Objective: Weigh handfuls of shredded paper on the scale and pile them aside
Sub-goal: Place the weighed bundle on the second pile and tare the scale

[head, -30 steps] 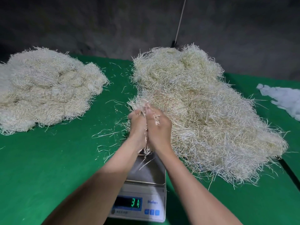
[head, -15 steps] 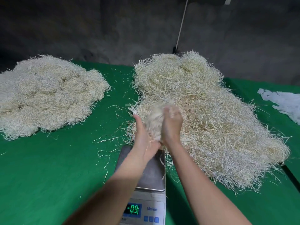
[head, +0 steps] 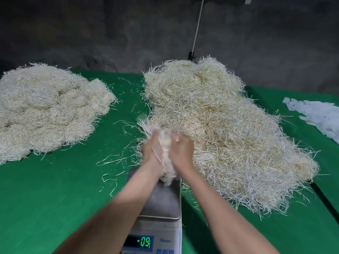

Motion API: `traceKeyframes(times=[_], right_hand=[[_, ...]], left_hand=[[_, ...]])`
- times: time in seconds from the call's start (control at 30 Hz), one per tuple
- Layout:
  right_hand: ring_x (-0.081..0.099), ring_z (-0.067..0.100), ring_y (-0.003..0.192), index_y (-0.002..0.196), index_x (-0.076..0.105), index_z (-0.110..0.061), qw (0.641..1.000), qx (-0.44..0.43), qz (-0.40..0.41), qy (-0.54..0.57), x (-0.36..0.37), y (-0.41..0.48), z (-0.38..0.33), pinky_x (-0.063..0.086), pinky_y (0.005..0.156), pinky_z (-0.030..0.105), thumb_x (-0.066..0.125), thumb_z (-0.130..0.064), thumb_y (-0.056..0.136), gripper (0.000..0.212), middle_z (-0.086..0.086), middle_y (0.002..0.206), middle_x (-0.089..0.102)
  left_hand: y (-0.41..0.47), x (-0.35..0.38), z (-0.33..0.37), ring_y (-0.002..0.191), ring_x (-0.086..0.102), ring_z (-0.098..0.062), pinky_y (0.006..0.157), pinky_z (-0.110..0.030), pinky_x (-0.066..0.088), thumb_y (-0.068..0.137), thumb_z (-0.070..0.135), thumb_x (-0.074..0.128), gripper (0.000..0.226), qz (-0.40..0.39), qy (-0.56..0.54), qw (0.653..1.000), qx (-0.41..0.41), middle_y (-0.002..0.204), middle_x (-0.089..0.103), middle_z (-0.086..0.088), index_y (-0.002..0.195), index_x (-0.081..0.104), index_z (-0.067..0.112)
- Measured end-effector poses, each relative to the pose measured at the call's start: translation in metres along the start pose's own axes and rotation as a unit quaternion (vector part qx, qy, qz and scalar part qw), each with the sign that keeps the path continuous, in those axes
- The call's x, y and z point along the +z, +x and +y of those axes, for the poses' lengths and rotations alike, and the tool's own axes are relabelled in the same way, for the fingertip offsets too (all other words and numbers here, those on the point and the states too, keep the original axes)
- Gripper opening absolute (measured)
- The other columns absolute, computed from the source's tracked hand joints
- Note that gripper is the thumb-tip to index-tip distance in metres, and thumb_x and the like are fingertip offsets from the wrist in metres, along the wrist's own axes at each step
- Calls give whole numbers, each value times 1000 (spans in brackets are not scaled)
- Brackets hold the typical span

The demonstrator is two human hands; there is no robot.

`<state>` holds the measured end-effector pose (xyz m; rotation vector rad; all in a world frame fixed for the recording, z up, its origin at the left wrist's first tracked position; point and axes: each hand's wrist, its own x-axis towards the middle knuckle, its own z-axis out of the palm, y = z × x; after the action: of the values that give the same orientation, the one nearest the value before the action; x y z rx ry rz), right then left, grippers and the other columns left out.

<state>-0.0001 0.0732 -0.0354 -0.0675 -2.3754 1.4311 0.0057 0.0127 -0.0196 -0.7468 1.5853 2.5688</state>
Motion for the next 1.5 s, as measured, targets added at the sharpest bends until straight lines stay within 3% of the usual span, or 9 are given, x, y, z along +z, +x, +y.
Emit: traceKeyframes(times=[0.23,0.4,0.5,0.6,0.73,0.8,0.9,1.1,1.5], right_hand=[[44,3,48,68,54,-19,998,15,-23,52,15,-20,6,34,47,14,44,-23,100,34,-4,63,53],[55,18,101,121,43,-8,963,179,-104,172,-8,7,21,48,90,38,46,-25,98,29,8,129,49],[43,-6,106,141,29,-28,931,127,-142,310,-7,-13,15,26,106,35,48,-57,84,67,-20,136,32],[38,-12,117,140,31,-41,980,41,-122,149,0,-8,7,30,99,23,29,-80,79,72,-24,144,29],[58,23,67,96,59,-10,964,155,62,206,-16,27,20,50,60,28,36,-43,99,40,13,85,60],[62,33,79,100,54,-3,918,260,70,292,-21,42,25,56,71,38,36,-41,100,42,19,88,57],[56,24,75,107,52,-9,923,241,35,297,-7,32,15,49,57,27,35,-27,102,26,7,96,55],[48,12,59,80,54,-13,992,-40,-25,-114,4,3,23,38,51,22,42,-21,101,26,0,74,56],[41,7,61,83,45,-19,994,30,-106,8,-23,7,25,36,59,23,30,-33,102,28,-5,72,44]], left_hand=[[13,-1,4,29,41,-4,31,-13,30,101,25,44,45,30,63,996,52,40,44,4,60,50,10],[27,-3,-11,48,45,-16,47,-24,35,98,38,48,43,60,58,996,-19,53,43,-2,75,57,3],[37,-12,-6,42,33,-12,43,-24,23,101,36,41,47,114,195,964,139,50,33,2,60,39,14],[22,-2,-16,46,54,-6,48,-21,43,102,36,38,44,-24,215,964,157,57,55,2,68,56,14],[6,-2,-11,76,68,4,60,-16,52,99,44,34,41,-166,75,982,57,89,72,10,107,63,16],[4,-7,-20,100,52,20,83,-11,43,93,52,40,45,-148,140,966,160,118,51,30,133,47,33],[1,3,-33,132,36,-7,100,-27,33,85,59,49,69,-109,162,969,149,145,34,12,145,33,29],[19,15,0,49,54,-11,40,-15,41,93,34,58,29,59,38,990,122,53,60,6,74,56,12],[29,6,-19,66,53,-18,63,-32,49,96,47,44,44,41,113,993,4,74,52,-7,88,52,4]])
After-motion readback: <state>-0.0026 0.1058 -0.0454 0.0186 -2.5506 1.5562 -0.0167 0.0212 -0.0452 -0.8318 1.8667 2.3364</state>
